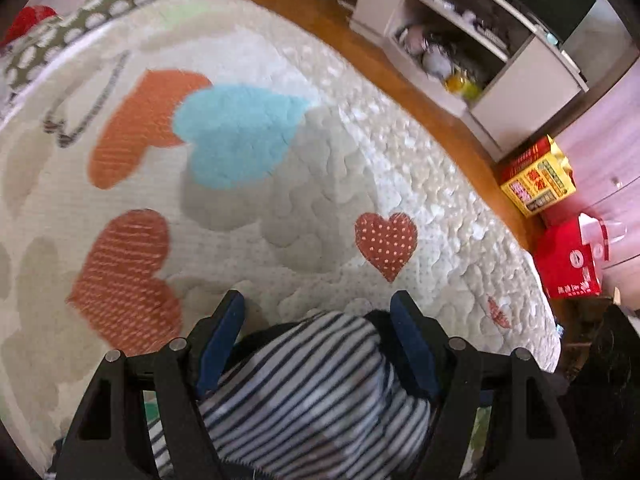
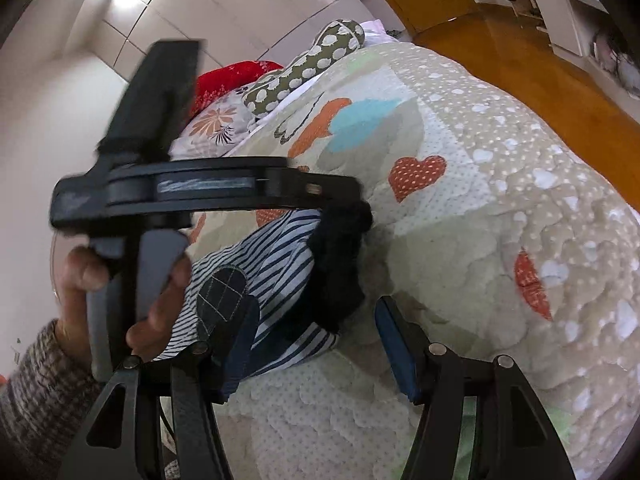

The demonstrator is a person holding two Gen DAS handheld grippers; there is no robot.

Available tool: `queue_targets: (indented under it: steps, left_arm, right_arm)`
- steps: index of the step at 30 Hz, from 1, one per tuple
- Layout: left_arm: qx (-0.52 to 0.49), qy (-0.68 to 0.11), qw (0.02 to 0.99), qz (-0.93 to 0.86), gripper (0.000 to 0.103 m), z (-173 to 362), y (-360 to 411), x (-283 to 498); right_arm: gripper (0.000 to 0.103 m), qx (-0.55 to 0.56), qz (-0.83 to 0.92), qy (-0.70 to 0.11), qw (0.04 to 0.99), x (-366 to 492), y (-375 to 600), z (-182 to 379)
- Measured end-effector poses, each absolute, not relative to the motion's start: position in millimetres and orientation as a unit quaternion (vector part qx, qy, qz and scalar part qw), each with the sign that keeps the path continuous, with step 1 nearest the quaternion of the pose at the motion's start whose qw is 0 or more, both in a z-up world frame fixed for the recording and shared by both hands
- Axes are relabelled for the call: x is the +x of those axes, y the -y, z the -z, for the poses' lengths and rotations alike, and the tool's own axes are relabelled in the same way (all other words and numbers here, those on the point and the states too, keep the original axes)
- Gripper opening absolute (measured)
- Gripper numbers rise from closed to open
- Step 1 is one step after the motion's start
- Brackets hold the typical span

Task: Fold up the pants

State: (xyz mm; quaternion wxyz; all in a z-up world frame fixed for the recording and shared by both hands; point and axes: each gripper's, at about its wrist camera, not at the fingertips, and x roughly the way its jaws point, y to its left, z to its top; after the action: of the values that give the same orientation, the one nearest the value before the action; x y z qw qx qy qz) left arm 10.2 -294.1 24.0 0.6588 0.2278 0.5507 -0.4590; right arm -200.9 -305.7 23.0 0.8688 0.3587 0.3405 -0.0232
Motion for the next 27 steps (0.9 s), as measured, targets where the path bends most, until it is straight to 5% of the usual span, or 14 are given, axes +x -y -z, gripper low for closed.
queue_targets:
  steps: [4,5,6,7,8,23,27]
  left_arm:
    - [0.241,-0.555,0.651,0.458,0.069,-18.6,304.3,5.2]
    - [0.252,-0.548,0.649,0.464,0.059,-19.5,304.1,-0.5]
    - [0.26,-0.541,0.647,0.47,0.03,-20.0,304.5,-6.4]
    - [0.267,-0.536,0.648,0.47,0.021,-20.5,304.7,-10.7]
    - [0.266,-0.532,0.65,0.474,0.02,-24.3,301.8,-14.7]
    - [0.043,-0.502,0.743,0.44,0.02,-73.2,145.4,35.4]
    - [-0.024,-0.534,0.75,0.389,0.032,-54.2,99.4,61.7]
  right_arm:
    - [0.065,0.352,0.025,-0.335,0.874,-191.1,297.7,-18.7]
    - [0.065,0.347,0.028,-0.333,0.876,-188.7,295.4,-18.4]
    - [0.056,0.34,0.031,-0.332,0.879,-186.3,293.4,-18.3]
    - [0.042,0.337,0.031,-0.332,0.88,-185.0,292.6,-18.7]
    - [0.016,0.337,0.025,-0.337,0.879,-182.3,292.5,-18.2]
    - [0.016,0.22,-0.037,-0.36,0.906,-132.1,219.8,-66.9]
    - [0.019,0.174,-0.062,-0.386,0.904,-104.1,183.7,-60.1]
